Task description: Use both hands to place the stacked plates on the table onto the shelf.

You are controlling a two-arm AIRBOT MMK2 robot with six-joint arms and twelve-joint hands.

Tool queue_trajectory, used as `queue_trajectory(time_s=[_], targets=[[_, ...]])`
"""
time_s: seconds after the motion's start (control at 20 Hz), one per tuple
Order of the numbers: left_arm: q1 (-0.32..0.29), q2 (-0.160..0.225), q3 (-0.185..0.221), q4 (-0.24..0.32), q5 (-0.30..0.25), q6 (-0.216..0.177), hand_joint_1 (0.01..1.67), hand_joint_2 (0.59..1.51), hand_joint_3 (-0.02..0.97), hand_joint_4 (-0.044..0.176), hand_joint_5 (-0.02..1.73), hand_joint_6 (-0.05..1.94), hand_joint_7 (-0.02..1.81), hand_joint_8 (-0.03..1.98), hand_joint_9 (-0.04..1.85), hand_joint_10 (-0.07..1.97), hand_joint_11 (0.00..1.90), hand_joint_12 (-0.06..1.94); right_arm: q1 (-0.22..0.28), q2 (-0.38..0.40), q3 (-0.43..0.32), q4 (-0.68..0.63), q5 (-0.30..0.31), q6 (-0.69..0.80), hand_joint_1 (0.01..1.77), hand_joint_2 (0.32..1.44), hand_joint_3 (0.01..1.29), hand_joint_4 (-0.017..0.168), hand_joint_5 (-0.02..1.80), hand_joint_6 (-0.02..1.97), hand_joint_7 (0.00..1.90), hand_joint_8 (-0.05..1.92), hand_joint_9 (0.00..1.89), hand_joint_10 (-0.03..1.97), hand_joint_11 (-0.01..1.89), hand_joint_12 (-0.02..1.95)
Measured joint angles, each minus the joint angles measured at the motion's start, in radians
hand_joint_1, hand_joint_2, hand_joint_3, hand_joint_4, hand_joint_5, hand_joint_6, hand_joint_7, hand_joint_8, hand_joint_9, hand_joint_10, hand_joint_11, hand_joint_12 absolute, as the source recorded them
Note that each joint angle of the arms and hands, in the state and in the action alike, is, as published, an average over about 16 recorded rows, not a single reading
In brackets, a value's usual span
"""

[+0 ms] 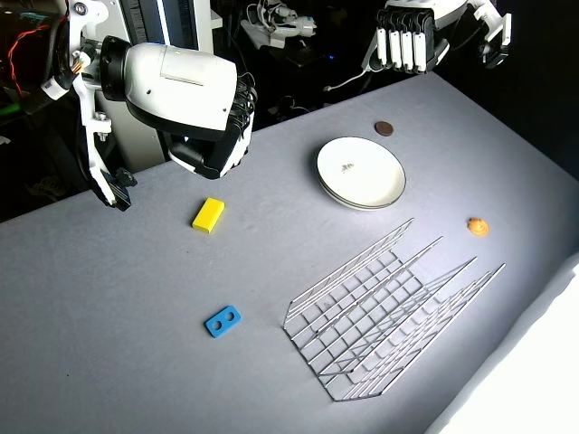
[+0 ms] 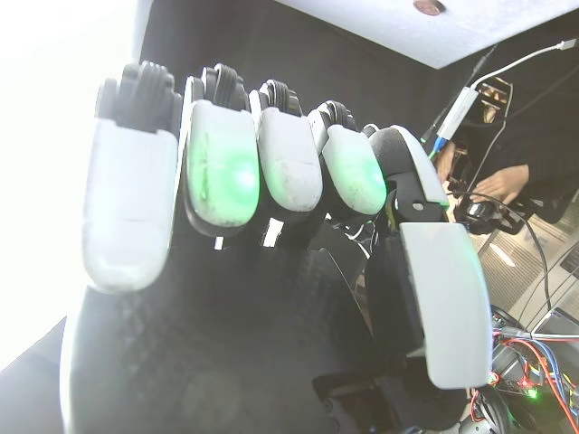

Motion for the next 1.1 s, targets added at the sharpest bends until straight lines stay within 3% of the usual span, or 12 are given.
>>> queue_trajectory(time_s=[0.2,0.4,0.5,0.6,0.75,0.95,1.1], targets=[[0.001,0.000,0.003,-0.002,0.000,0.000,0.08,1.064,0.055,0.015,0.47,0.46,0.43,0.45,0.46,0.42,0.47,0.44,0.000,0.000,0.000,0.000,0.000,0.000,0.21,1.19,0.05,0.009,0.46,0.57,0.47,0.54,0.50,0.56,0.63,0.48],[0.001,0.000,0.005,-0.008,-0.001,0.000,0.06,1.058,0.047,0.011,0.36,0.34,0.33,0.34,0.35,0.31,0.35,0.33,0.000,0.000,0.000,0.001,0.001,0.000,0.46,1.11,0.04,0.008,0.35,0.43,0.35,0.40,0.38,0.42,0.47,0.35],[0.001,0.000,0.006,-0.010,-0.001,0.000,0.03,1.040,0.036,-0.001,0.22,0.16,0.19,0.16,0.20,0.13,0.20,0.16,0.000,0.000,0.000,0.002,0.001,0.000,0.58,1.07,0.03,0.005,0.20,0.24,0.21,0.22,0.22,0.23,0.30,0.18],[0.002,0.000,0.006,-0.013,-0.002,0.000,0.02,1.039,0.019,0.000,0.10,0.03,0.08,0.02,0.08,0.01,0.07,0.02,0.000,0.000,0.000,0.005,0.002,0.001,0.72,1.03,0.02,0.005,0.07,0.07,0.07,0.05,0.07,0.05,0.13,0.05],[0.000,0.000,0.005,-0.015,-0.003,-0.004,0.02,1.037,0.016,0.001,0.06,0.01,0.05,0.01,0.03,0.01,0.03,0.01,0.000,0.000,0.000,0.009,0.001,0.006,0.93,0.97,0.01,0.006,0.02,0.02,0.02,0.01,0.01,0.01,0.02,0.09],[-0.006,0.000,-0.001,-0.011,-0.005,-0.024,0.02,1.032,0.011,0.000,0.06,0.01,0.05,0.01,0.04,0.00,0.02,0.01,0.000,0.000,0.000,0.015,-0.004,0.017,1.21,0.90,0.01,0.006,0.02,0.02,0.02,0.01,0.02,0.01,0.02,0.12],[-0.011,0.000,-0.006,-0.004,-0.008,-0.048,0.02,1.029,0.006,0.000,0.07,0.02,0.07,0.02,0.04,0.00,0.03,0.02,0.001,0.000,0.000,0.019,-0.009,0.036,1.27,0.89,0.01,0.006,0.02,0.02,0.02,0.01,0.02,0.01,0.02,0.15]])
